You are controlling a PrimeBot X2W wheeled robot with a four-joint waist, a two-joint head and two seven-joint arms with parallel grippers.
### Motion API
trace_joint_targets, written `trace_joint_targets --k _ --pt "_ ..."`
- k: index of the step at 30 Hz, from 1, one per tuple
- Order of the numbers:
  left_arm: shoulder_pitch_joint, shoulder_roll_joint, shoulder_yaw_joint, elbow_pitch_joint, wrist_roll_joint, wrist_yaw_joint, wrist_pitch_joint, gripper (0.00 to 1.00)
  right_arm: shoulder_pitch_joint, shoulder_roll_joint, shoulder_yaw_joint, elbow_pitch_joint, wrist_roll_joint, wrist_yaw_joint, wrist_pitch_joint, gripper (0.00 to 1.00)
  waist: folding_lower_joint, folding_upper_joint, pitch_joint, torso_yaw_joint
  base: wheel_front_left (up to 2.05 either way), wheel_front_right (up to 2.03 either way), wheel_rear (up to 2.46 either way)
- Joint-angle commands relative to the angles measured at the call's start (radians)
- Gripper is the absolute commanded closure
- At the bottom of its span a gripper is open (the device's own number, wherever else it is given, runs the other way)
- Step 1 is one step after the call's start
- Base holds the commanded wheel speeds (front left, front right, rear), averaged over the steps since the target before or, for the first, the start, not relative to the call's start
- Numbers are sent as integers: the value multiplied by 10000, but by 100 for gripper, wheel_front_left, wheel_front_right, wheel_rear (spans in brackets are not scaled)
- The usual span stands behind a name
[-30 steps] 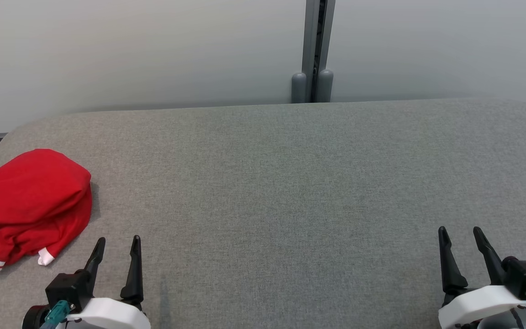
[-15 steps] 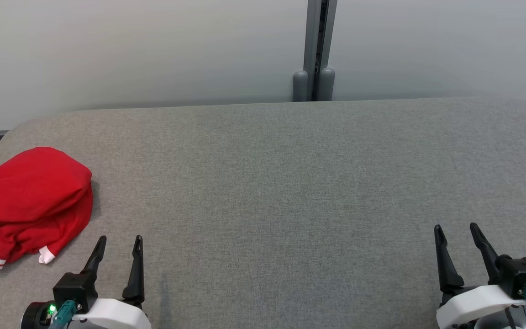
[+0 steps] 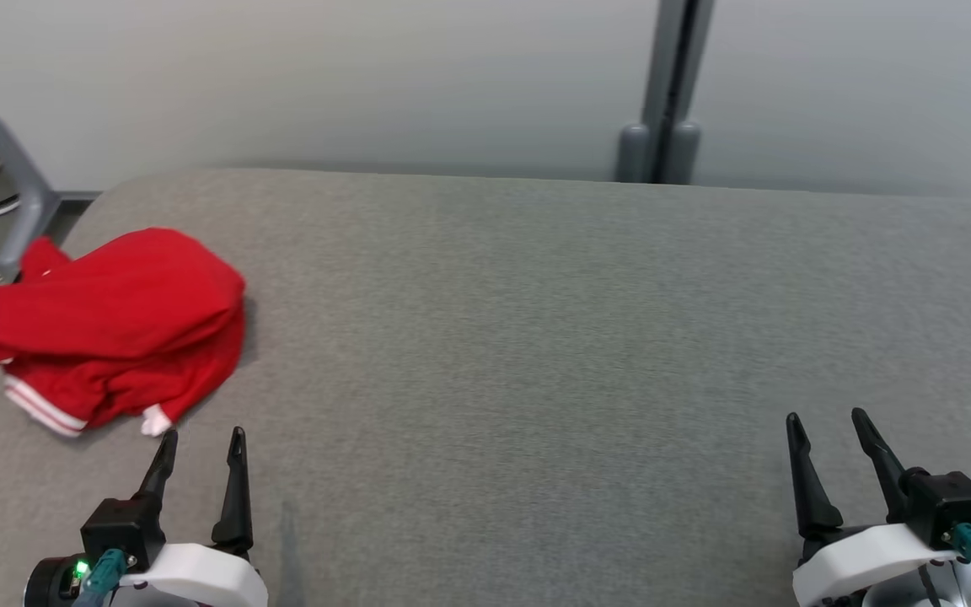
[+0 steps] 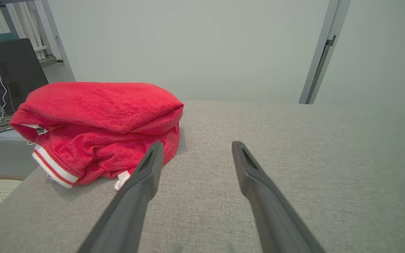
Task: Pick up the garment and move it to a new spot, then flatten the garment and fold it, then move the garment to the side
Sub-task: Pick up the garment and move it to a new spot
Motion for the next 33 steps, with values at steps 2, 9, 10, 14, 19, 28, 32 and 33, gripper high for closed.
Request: trace_joint_targets --k 2,9,10,14,19,28,32,33 --pt "-117 44 92 28 -17 60 -5 0 -33 -64 48 21 99 15 -52 0 0 0 102 847 0 0 0" --pt "-28 40 470 82 46 140 -3 0 -207 -63 354 160 70 9 -52 0 0 0 289 2325 0 0 0" --pt "6 44 530 93 22 143 -3 0 -237 -67 390 172 68 9 -54 0 0 0 309 2493 0 0 0" --pt "156 34 710 196 -135 167 -3 0 -345 -73 601 229 64 9 -54 0 0 0 358 3011 0 0 0" --pt "126 37 714 391 -297 98 -3 0 -406 -70 729 352 76 9 -52 0 0 0 426 3295 0 0 0" --pt "-386 38 766 717 -490 -54 -3 0 -567 -86 825 381 -157 9 -52 0 0 0 837 3013 0 0 0" --pt "-979 93 924 1008 -433 -121 -3 0 -717 -162 850 323 -209 9 -53 0 0 0 1186 2680 0 0 0" --pt "-1135 124 942 1099 -410 -152 -3 0 -754 -171 856 299 -219 9 -53 0 0 0 1271 2596 0 0 0"
